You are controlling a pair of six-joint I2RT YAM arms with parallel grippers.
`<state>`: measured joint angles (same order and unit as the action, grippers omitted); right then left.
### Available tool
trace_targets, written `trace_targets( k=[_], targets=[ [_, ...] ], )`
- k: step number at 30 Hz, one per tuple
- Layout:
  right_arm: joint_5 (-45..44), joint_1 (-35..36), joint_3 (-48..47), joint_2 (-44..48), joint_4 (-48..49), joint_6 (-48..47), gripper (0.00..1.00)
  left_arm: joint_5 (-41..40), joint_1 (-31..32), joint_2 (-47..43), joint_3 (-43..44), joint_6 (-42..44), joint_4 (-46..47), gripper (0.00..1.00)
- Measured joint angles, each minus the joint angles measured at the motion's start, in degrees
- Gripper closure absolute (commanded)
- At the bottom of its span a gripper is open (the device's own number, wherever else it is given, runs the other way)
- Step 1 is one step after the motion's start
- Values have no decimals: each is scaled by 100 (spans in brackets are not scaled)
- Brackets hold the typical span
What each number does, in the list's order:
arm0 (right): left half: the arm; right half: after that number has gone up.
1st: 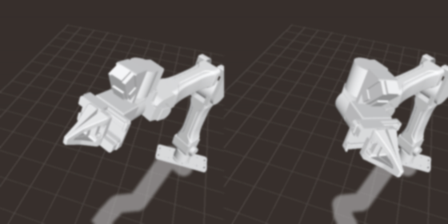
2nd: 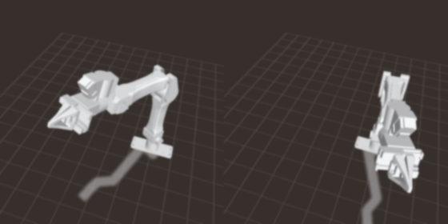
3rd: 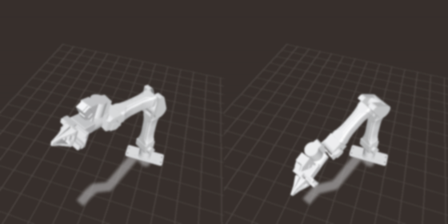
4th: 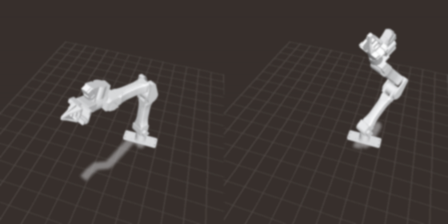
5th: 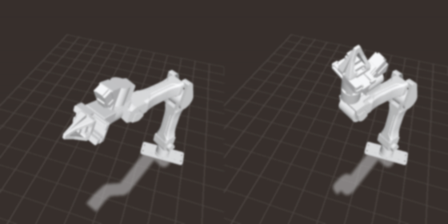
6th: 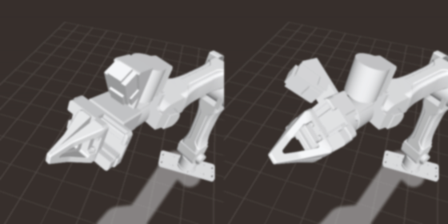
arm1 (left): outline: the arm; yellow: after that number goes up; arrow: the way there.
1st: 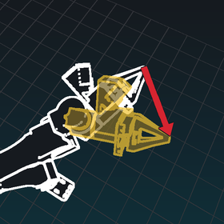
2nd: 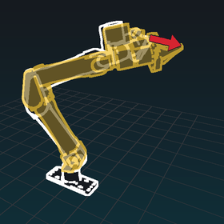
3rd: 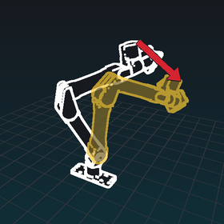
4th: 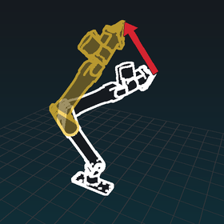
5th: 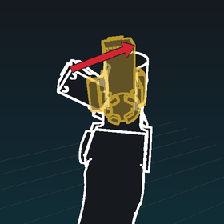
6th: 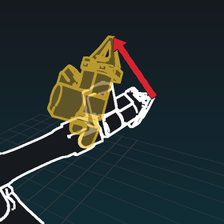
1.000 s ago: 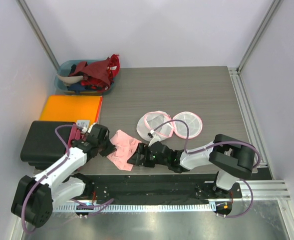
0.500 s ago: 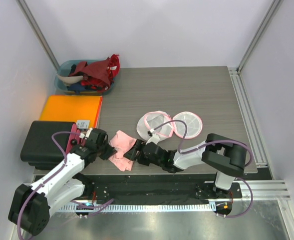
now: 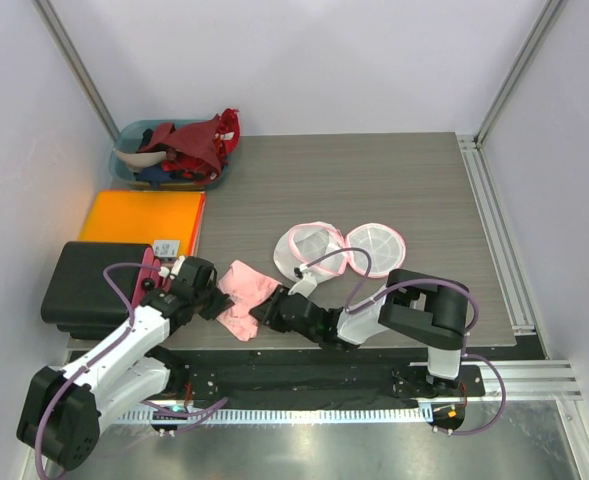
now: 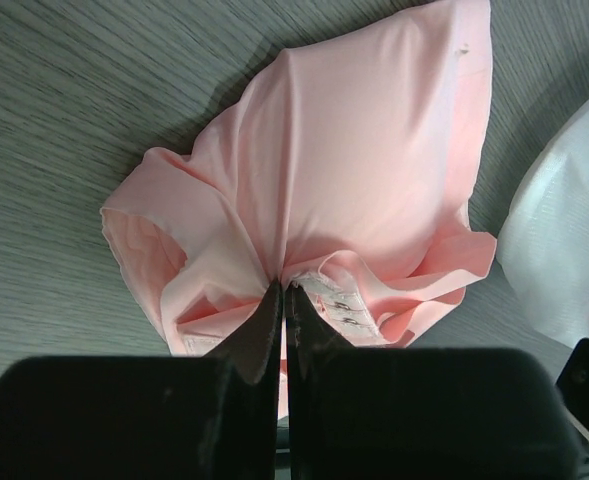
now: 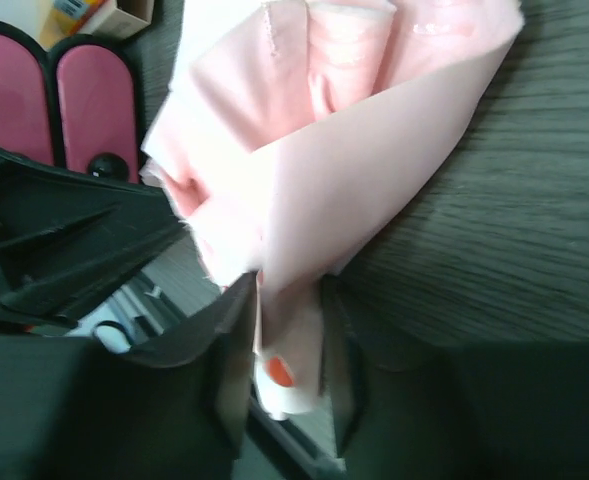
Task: Place the bra in the laundry bag and zip it closed
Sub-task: Pick up the bra from the center of the board.
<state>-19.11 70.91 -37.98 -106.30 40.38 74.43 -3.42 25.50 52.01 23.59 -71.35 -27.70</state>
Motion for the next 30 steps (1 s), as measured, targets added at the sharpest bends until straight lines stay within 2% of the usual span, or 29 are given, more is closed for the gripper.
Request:
trace_targets(
  k=[1,4,6,7,8,13,18,21,22,26,30],
  targets=[
    [-42,4,35,-28,50,-61,73,2,0,0,0,0,0,100],
    [-116,24,201,-120,431,-258,90,2,0,-9,0,0,-2,100],
    [-129,24,262,-153,590,-463,99,4,0,-39,0,0,-15,94],
    [-131,24,295,-166,704,-577,99,7,2,-68,-2,0,-26,89],
    [-125,24,330,-173,824,-688,99,4,0,-114,-4,-7,-39,79],
    [42,24,391,-173,1228,-1178,99,4,0,-466,-4,-7,-175,53],
    [411,28,391,-125,1421,-1537,99,-11,0,-1198,293,31,-802,43],
    [662,28,391,20,1397,-1801,99,-133,0,-1716,868,153,-1248,42],
    [726,28,391,81,1377,-1884,99,-184,0,-1875,1080,195,-1355,32],
    [1019,28,380,542,1180,-2286,99,-365,0,-2347,1921,579,-1596,30],
    [1252,28,321,1248,715,-2697,99,-337,0,-2164,2627,1067,-1633,31]
  ],
)
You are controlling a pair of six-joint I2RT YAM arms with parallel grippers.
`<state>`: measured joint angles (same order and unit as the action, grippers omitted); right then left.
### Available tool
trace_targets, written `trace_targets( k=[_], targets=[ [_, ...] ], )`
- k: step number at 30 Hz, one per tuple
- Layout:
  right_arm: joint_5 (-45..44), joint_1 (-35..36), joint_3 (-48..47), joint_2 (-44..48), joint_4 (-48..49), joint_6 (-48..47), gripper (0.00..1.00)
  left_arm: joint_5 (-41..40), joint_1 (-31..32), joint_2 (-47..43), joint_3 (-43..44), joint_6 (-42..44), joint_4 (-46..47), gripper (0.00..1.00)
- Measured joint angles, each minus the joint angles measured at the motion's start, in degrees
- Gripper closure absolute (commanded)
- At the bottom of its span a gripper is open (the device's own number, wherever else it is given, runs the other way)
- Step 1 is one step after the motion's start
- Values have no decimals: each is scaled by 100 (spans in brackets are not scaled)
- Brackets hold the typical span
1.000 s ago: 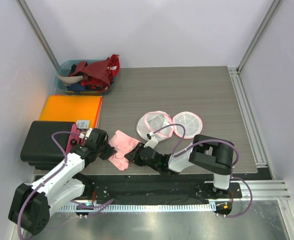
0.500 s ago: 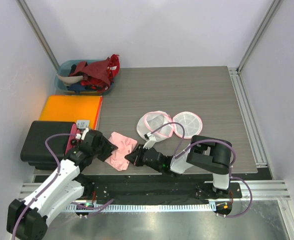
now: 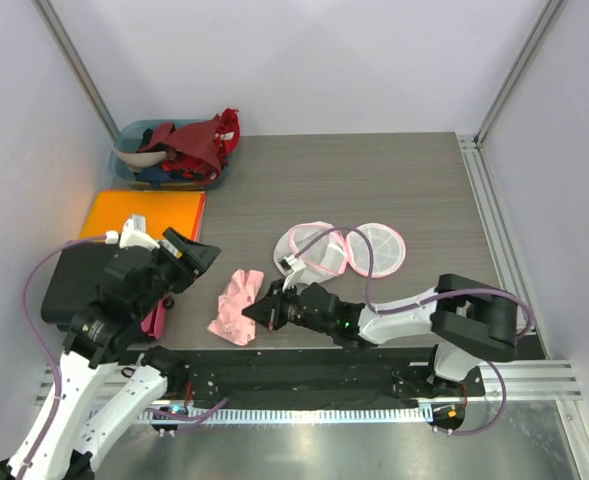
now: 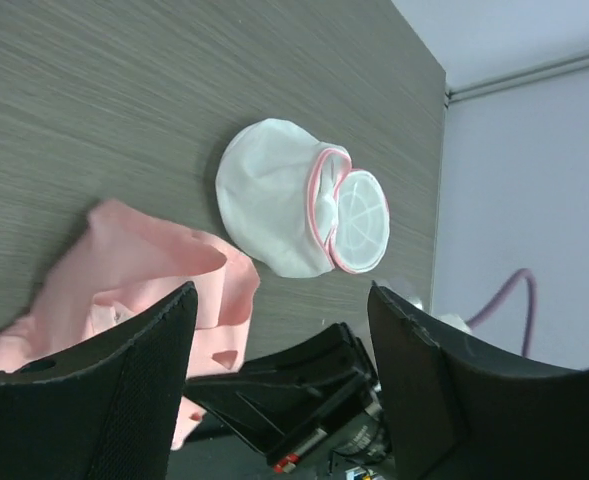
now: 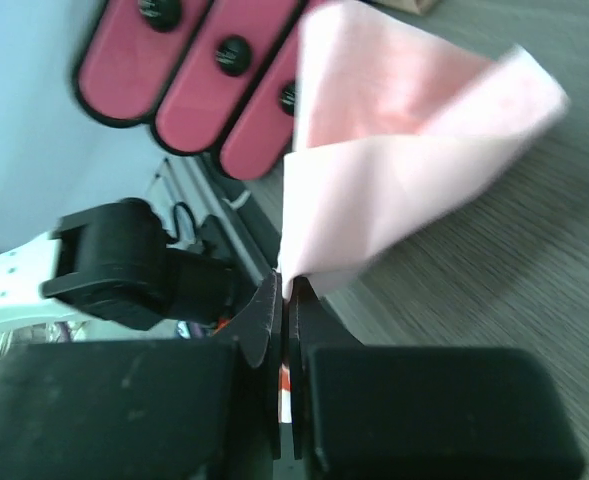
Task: Place the bra in the laundry bag and zip it closed
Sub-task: Pick up the bra from the center of the board, then place the bra in the laundry bag.
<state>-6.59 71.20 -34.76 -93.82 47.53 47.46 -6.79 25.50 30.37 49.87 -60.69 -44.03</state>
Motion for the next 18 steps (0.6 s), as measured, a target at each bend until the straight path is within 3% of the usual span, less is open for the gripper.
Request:
trace_targets(
  k=[7,18],
  targets=[
    [365,-232,-249,1499,-1307,-651,99,459,0,1174,745,857,66,31],
    [603,-1016,-933,3274,-3383,-1193,99,1325,0,2369,1268,1178,741,32]
  ],
)
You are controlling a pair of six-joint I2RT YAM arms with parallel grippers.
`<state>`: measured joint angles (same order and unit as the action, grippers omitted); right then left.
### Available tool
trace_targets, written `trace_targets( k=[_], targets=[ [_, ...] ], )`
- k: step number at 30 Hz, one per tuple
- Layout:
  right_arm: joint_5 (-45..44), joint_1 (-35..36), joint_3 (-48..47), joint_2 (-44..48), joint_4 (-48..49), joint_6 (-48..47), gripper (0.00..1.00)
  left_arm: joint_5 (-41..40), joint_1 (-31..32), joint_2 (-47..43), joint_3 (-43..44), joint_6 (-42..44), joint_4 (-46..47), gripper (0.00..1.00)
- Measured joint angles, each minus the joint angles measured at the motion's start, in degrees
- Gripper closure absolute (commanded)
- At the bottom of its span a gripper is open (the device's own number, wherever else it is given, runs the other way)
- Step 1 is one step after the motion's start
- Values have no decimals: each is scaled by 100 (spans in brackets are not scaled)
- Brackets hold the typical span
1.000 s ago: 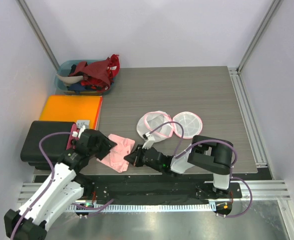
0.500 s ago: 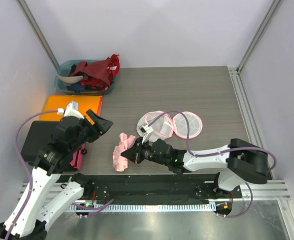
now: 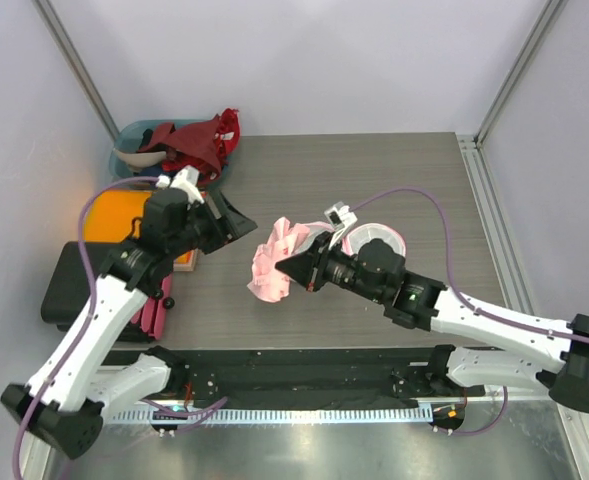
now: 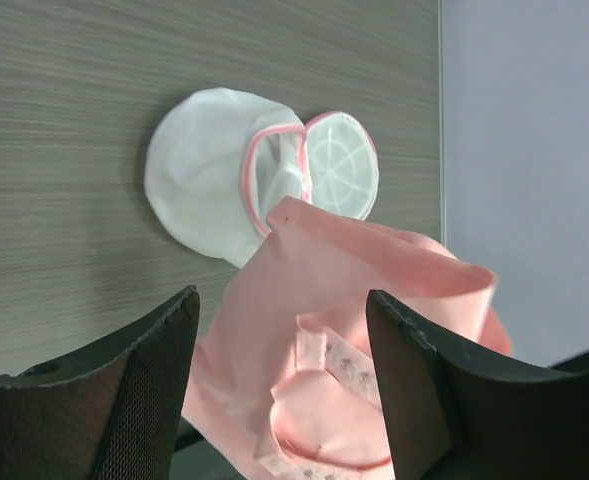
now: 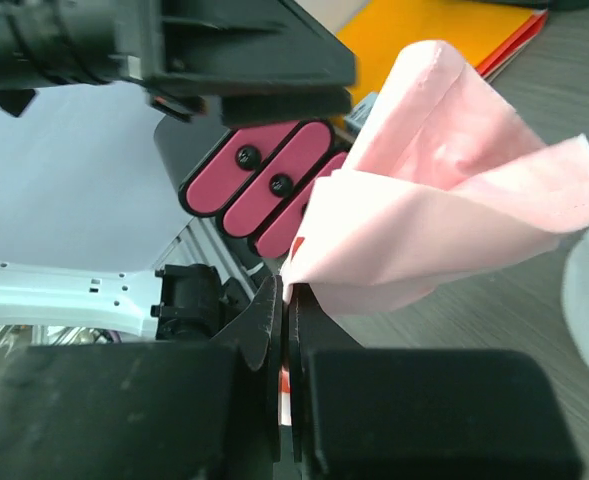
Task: Place the bra in the laundry bag and zip it closed
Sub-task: Place the bra in the laundry bag.
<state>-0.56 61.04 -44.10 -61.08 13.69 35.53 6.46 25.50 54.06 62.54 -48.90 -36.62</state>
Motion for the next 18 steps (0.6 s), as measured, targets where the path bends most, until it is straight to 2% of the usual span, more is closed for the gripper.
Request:
trace_targets(
  k=[3,10,18],
  targets=[
    [-146,-173,-378,236,-752,-190,99,328,116,699,201,63,160,33],
    [-317,-1139,-841,691,-2081,-588,99,153,1080,2516,999,389,245,41],
    [-354,-1985,-841,1025,-2763,-981,99,-20,1147,3799,1427,487,404,48]
  ],
)
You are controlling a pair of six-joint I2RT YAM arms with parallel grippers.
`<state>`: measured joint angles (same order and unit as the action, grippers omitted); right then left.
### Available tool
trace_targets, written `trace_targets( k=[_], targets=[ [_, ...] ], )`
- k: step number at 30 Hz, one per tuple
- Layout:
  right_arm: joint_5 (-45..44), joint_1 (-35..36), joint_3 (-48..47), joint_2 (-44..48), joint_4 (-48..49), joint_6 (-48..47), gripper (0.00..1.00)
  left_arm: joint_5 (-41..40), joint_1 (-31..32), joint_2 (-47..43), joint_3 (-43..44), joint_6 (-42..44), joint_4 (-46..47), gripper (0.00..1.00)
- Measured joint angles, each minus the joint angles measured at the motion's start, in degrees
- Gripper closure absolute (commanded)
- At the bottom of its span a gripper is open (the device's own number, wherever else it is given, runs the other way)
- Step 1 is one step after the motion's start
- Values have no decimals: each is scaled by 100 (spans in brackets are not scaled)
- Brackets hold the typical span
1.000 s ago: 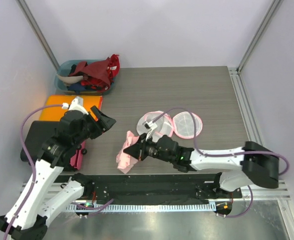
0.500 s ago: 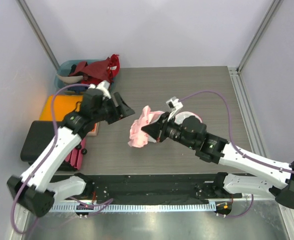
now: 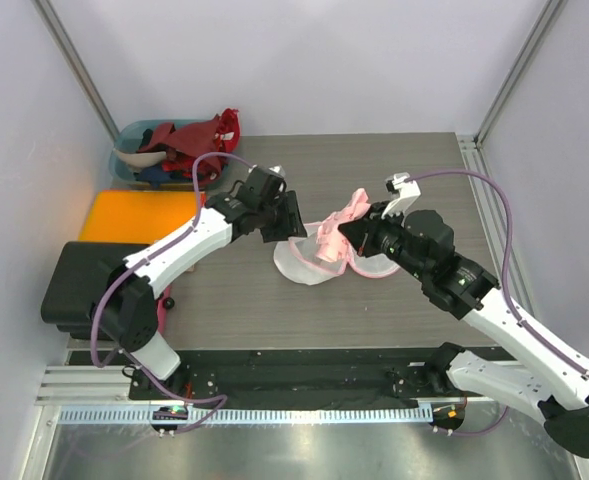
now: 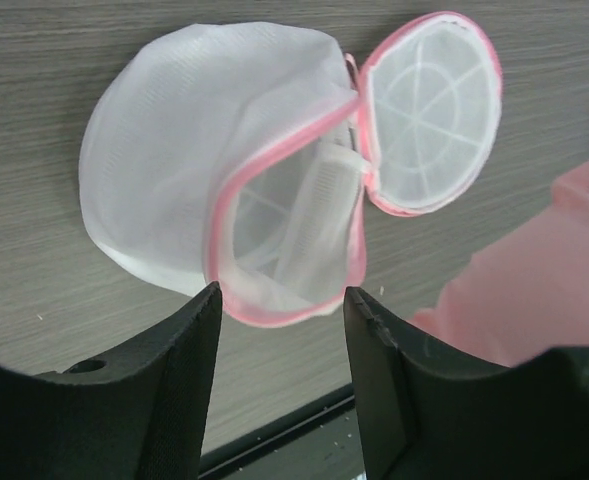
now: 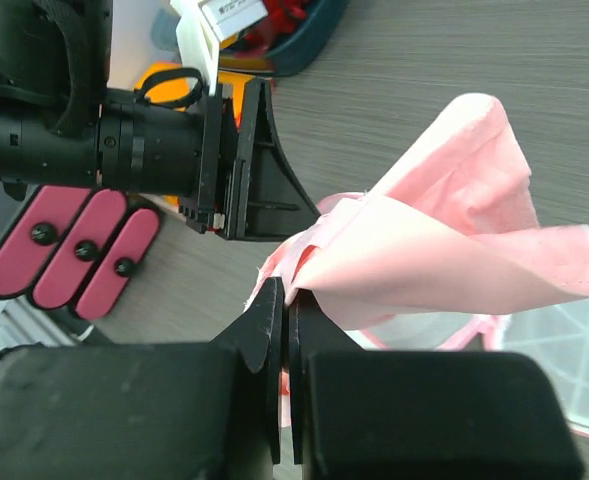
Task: Place the bra in the laundry bag and zip it closed
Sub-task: Place the bra in the laundry bag.
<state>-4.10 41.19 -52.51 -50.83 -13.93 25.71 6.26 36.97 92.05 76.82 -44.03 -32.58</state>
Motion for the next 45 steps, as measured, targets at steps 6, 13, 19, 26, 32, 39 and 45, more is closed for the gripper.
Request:
trace_targets(
  k=[6,13,19,26,32,39,45],
  targets=[
    [245,-575,151,-94,42,-122,99,-289,42,413,98,151,15,48],
    [710,-894,361,-457,181,-122,99,-577,46,525,247,363,-28,43],
    [907,-935,433,-693,275,-166,99,-629,46,581,254,455,-28,48],
    [1134,-986,437,-1113,503,-188,99,-654,46,992,426,592,-31,70],
    [1576,-988,463,-1185,557,-323,99,-647,46,1281,560,686,-50,88],
    [2218,-988,673,-1502,1130,-391,99,-463,46,1261,588,688,-44,92],
    [2658,-988,1088,-2149,1904,-205,99,-240,46,1088,538,658,-2,93]
  ],
)
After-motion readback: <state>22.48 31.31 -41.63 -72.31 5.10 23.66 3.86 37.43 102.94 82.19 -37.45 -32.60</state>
